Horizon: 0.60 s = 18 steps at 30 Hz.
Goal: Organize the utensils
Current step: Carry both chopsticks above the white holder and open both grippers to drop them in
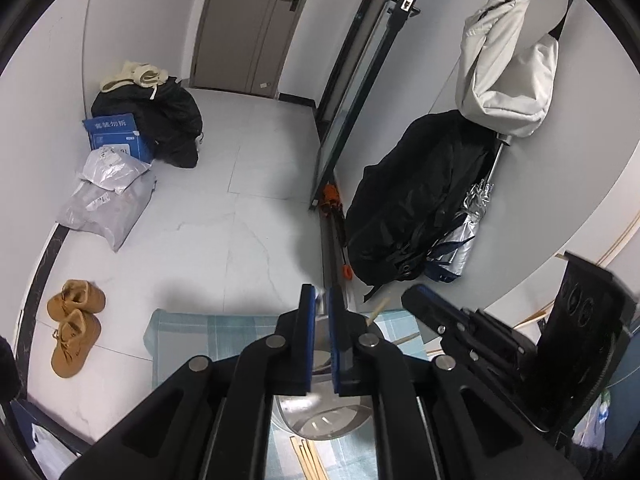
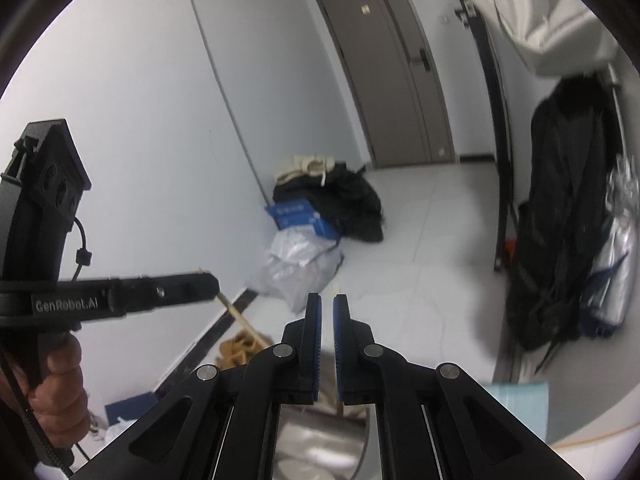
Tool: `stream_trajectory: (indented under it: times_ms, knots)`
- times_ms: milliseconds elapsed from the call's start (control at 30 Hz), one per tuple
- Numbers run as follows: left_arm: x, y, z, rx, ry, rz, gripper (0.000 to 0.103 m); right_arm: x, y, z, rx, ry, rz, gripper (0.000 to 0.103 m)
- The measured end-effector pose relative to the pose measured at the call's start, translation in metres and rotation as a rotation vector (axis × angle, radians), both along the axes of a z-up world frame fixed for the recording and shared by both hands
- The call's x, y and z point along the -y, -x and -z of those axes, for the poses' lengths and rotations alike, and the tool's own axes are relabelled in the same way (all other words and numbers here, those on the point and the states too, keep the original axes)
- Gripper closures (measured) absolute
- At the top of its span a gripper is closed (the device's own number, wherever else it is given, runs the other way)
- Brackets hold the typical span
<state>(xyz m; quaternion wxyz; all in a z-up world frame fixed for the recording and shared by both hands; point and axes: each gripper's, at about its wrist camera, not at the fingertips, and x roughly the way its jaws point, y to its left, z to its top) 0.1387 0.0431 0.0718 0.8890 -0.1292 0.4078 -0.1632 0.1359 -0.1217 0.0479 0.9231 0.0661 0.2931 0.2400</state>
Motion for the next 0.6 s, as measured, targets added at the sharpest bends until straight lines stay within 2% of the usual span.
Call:
stream_trajectory:
  times_ms: [33,100,233,433,500,533,600]
  knots:
    - [-0.001,0.002,-0.001,0.004,0.001,-0.001,0.095,0.002,0.002,0.001,-0.010,-0.004,0.001,0.096]
    - [-0.002,0.009,-0.004,0.013,-0.013,-0.018,0.079,0.008,0.007,0.001,-0.018,-0.012,0.010,0.092]
    - [-0.003,0.024,-0.011,0.053,-0.025,-0.052,0.066,0.017,0.017,-0.003,-0.018,-0.030,0.027,0.087]
    - [-0.004,0.046,-0.022,0.105,-0.047,-0.106,0.051,0.023,0.043,-0.017,0.024,-0.035,0.059,0.071]
    - [-0.004,0.056,-0.025,0.116,-0.054,-0.128,0.049,0.025,0.052,-0.022,0.037,-0.036,0.072,0.062]
    - [-0.003,0.059,-0.026,0.119,-0.065,-0.139,0.049,0.026,0.058,-0.025,0.046,-0.036,0.079,0.061]
    - [-0.002,0.069,-0.027,0.130,-0.087,-0.171,0.049,0.028,0.068,-0.031,0.062,-0.027,0.099,0.050]
